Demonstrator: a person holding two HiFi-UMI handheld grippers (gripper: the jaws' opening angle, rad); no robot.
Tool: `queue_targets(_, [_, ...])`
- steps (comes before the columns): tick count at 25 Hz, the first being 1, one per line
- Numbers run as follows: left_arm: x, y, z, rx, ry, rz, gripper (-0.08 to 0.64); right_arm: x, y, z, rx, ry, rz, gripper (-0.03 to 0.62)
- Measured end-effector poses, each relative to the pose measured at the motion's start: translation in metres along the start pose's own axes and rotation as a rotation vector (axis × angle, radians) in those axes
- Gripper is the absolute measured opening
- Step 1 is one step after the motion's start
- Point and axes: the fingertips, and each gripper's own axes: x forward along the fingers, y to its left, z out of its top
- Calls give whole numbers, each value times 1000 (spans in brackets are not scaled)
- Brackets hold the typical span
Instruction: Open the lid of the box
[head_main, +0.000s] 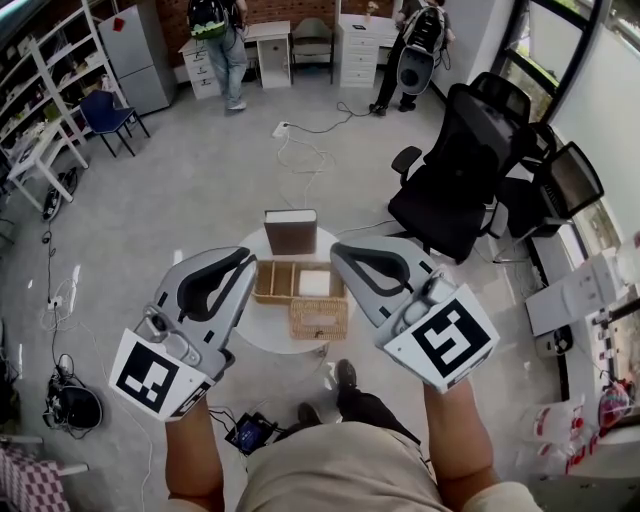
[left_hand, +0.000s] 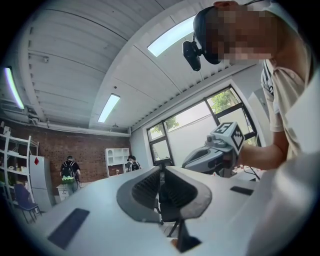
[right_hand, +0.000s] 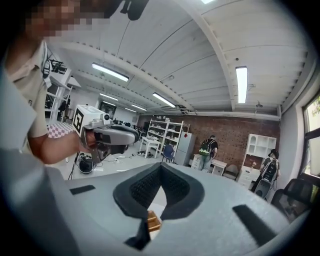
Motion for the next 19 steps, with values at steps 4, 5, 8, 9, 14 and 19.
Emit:
queue_targets(4, [-5,2,-5,-7,8,0,31,3,4,0,7,6,0,-11])
queue_targets(5, [-6,3,-6,-9,10,-1,31,4,5,0,8,6,1,-11])
queue_targets(8, [-7,5,-9,-12,13,-2,31,7,6,0,10,9,3,-10])
queue_targets(9, [-8,6,-9,-14,13,-3,31,8,6,0,9,10,3,-11])
queue_targets(14, [-10,6,-12,-18,17,-3,31,10,9,-3,13,18,7,-11])
queue_targets(19, [-11,8,-15,-23,22,-5,31,12,9,-4,19,24,6,-11])
